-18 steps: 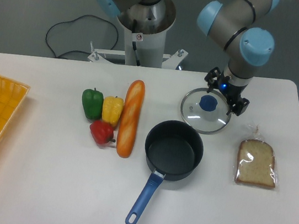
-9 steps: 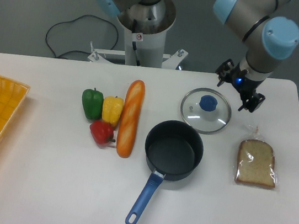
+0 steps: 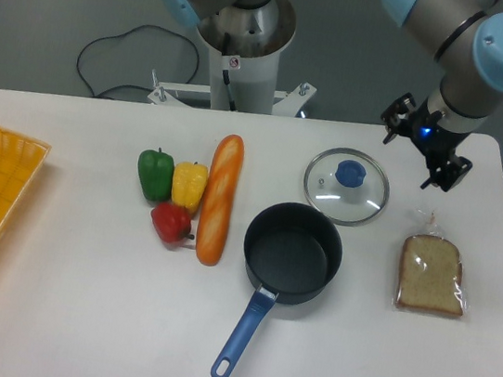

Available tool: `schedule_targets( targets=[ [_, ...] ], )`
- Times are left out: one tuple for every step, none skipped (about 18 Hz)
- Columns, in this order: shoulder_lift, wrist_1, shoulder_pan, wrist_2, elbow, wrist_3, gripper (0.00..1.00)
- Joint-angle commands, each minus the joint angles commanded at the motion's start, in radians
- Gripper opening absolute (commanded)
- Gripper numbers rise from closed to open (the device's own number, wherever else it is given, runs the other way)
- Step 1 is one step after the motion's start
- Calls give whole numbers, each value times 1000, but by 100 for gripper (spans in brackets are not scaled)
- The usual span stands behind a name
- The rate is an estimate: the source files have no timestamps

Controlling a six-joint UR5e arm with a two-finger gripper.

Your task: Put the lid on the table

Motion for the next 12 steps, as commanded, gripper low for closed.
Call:
schedule_targets(
  targets=[
    [3, 8, -2, -2, -11, 0, 100],
    [6, 11, -3, 0, -14, -3, 100],
    [6, 15, -2, 2, -14, -3, 100],
    [8, 28, -2, 0, -14, 1, 100],
    [9, 37, 0, 0, -14, 5, 100],
    [11, 37, 2, 0, -14, 6, 100],
    [9, 37, -2, 0, -14, 5, 100],
    [9, 37, -3, 2, -15, 5, 100],
    [8, 37, -3, 2, -15, 5, 100],
    [8, 38, -3, 2, -15, 5, 100],
    [8, 38, -5, 0, -15, 5, 100],
    [8, 38, -5, 2, -17, 5, 100]
  ],
)
